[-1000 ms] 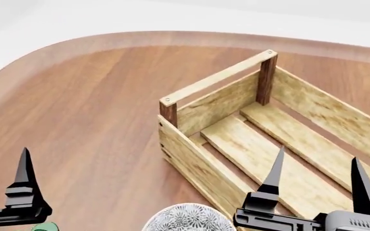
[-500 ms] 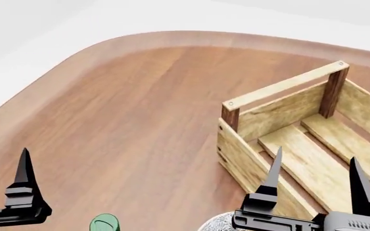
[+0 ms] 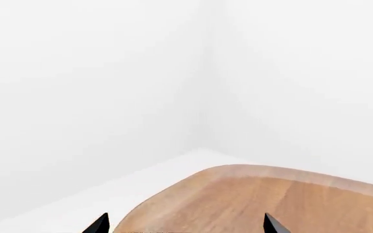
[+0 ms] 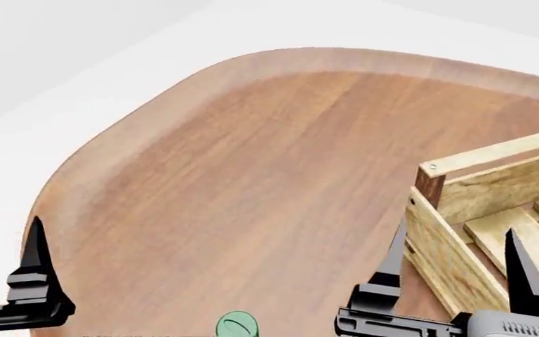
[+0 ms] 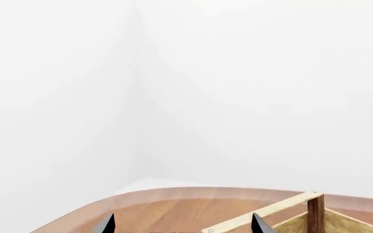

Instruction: Pick up the salad dressing and put it in the tray.

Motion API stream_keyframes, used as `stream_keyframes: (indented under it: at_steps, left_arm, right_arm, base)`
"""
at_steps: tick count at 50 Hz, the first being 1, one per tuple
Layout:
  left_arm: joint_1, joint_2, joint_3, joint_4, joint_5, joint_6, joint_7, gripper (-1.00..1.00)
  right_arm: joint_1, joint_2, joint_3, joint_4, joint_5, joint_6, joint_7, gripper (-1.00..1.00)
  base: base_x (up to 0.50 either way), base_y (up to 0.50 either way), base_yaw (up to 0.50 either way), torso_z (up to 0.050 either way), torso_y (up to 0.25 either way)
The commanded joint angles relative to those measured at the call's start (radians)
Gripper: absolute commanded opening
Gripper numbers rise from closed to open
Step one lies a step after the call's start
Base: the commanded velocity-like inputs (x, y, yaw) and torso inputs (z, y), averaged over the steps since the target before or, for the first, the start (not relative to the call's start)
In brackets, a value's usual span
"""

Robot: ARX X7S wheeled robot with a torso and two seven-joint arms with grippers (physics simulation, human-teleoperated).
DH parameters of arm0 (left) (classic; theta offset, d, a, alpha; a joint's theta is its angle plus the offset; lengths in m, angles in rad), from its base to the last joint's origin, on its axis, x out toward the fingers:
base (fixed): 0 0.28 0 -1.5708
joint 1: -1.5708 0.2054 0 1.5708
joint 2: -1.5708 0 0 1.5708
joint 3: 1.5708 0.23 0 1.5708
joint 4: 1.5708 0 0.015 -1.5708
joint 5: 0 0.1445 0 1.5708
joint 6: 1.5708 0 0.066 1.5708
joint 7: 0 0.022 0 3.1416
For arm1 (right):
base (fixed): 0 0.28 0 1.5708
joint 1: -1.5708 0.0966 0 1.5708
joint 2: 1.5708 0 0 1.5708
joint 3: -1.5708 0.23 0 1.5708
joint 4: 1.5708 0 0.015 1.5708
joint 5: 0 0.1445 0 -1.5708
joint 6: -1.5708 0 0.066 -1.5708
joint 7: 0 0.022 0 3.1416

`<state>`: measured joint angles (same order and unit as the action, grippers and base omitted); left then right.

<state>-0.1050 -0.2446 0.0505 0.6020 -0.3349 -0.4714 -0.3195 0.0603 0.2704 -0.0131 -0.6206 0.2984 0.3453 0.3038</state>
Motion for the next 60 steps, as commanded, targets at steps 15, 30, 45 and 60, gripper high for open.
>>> stream_keyframes:
  at_steps: [15,30,45,60]
  left_arm:
    - [-0.002,-0.012,0.002,-0.047,-0.021,0.001,-0.005,1.0]
    - [-0.001,-0.016,0.006,-0.054,-0.023,0.01,-0.01,1.0]
    - [-0.001,-0.021,0.01,-0.056,-0.027,0.014,-0.015,1.0]
    - [0.002,-0.027,0.012,-0.063,-0.031,0.023,-0.018,1.0]
  right_arm:
    - [-0.069,0.21,-0.212,0.137,0.045,0.046,-0.348,1.0]
    - [-0.082,0.234,-0.284,0.179,0.035,0.015,-0.428,1.0]
    - [0.0,0.195,-0.323,0.27,0.066,0.066,-0.462,1.0]
    - [0.088,0.154,-0.418,0.39,0.041,0.076,-0.533,1.0]
  base:
    - [-0.02,0.03,0.03,0.0,0.0]
    - [0.0,0.0,0.0,0.0,0.0]
    - [0.0,0.0,0.0,0.0,0.0]
    - [0.0,0.0,0.0,0.0,0.0]
